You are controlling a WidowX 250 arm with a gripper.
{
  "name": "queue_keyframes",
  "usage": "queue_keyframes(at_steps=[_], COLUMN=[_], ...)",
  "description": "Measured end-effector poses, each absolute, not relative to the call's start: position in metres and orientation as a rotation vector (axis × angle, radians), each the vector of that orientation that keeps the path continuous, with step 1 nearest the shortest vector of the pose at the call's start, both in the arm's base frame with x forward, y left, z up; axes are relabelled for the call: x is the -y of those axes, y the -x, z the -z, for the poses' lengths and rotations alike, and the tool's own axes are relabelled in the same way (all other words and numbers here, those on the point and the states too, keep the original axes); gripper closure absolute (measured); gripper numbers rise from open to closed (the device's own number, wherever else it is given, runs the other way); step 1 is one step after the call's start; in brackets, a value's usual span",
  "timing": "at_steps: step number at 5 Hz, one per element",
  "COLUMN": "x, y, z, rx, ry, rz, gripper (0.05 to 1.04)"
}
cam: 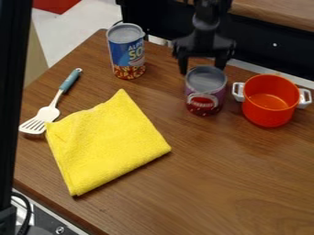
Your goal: Move the can to the inferior right side of the table
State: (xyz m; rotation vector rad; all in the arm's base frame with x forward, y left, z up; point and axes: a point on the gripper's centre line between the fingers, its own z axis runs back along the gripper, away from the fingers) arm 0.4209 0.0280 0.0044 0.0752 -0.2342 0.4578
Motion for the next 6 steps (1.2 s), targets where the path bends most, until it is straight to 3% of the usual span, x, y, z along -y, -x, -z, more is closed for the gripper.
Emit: queue_keyframes(at_steps=[3, 5, 6], x=[-0.025, -0.010, 0.005], y=[-0.385, -0.351, -0.340], z=[-0.016, -0.005, -0.005], rx=[0.278, 0.262, 0.306], ry=[-0.070, -0.112, -0.114], rz=[-0.406, -0.508, -0.577], gripper=[0.087, 0.087, 0.087])
